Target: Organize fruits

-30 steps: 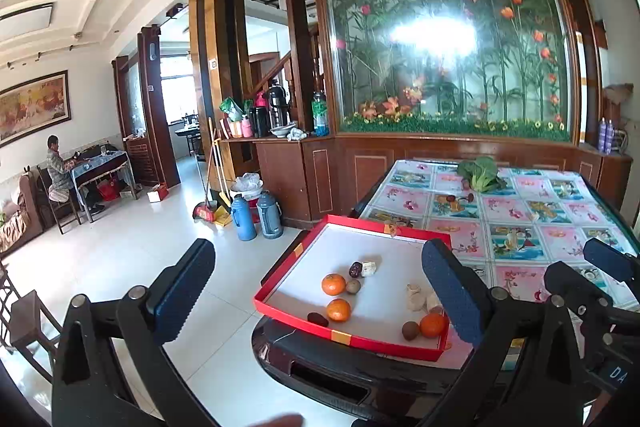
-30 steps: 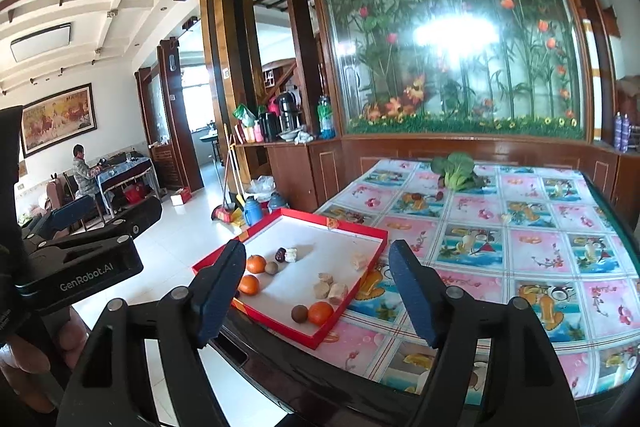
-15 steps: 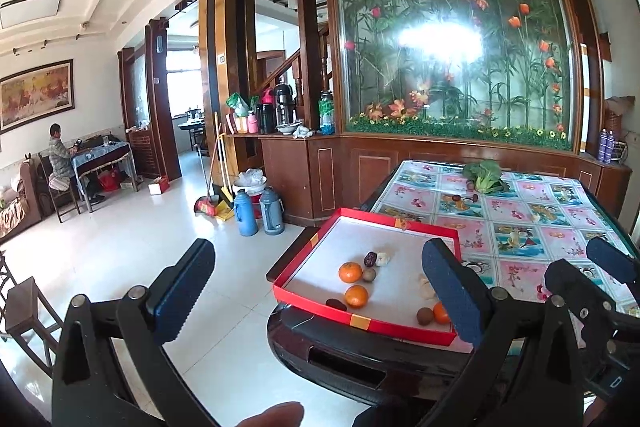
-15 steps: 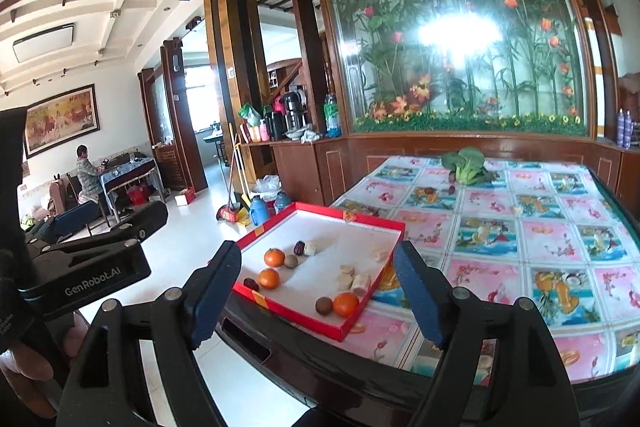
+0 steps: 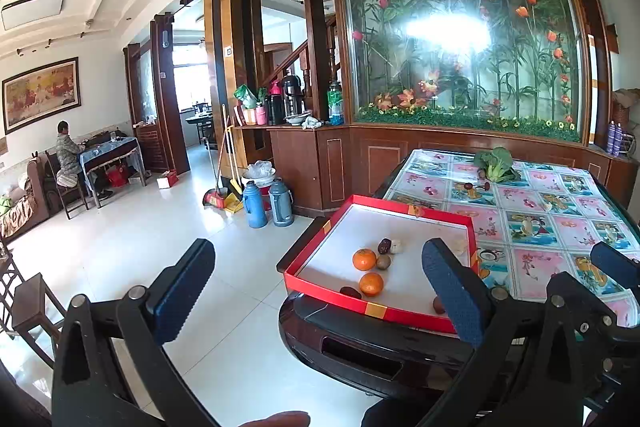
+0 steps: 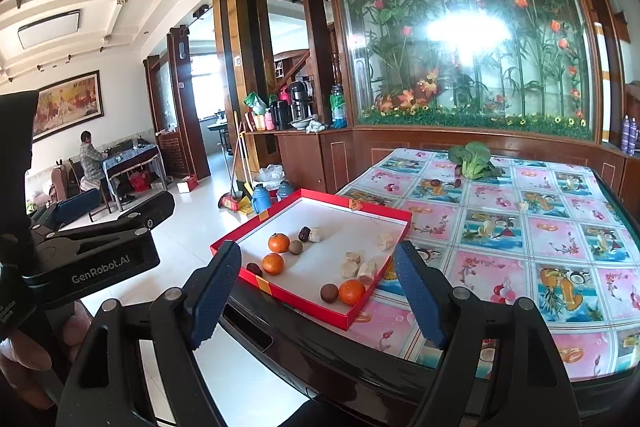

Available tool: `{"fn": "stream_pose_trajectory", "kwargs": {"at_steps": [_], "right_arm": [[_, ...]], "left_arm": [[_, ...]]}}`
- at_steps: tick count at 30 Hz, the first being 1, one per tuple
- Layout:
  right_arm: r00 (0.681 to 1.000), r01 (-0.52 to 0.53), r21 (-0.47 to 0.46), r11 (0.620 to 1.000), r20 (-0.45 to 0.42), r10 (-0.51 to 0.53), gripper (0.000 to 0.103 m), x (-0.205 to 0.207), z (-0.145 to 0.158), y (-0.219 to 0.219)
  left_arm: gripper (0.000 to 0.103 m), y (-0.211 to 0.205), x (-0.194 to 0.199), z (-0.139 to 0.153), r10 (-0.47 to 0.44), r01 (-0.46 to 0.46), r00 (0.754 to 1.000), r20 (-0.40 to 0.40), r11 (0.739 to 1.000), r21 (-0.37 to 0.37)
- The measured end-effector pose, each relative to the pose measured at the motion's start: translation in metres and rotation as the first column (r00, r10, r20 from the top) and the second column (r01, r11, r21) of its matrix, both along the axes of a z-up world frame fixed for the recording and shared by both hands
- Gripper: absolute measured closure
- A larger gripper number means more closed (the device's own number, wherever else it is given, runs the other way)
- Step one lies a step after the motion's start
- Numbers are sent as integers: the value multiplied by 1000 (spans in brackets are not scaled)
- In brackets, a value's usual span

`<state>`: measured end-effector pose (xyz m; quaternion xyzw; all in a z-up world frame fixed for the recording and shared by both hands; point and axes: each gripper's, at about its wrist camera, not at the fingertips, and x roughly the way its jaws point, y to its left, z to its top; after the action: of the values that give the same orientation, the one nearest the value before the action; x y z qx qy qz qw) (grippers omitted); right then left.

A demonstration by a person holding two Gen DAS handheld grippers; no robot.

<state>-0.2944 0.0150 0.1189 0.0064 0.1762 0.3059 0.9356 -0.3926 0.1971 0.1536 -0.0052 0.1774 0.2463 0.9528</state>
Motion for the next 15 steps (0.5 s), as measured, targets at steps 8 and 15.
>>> {"fn": "stream_pose_trajectory", "kwargs": {"at_steps": [8, 15], "right_arm": [[1000, 4, -4, 1000, 11, -4, 24, 0, 1, 1], [1000, 13, 1, 1000, 17, -13, 24, 0, 3, 2]], "left_arm": [[0, 3, -1, -3, 8, -8, 1000, 0, 1000, -12], [0, 5, -3, -5, 6, -6, 1000, 7, 1000, -12]]}}
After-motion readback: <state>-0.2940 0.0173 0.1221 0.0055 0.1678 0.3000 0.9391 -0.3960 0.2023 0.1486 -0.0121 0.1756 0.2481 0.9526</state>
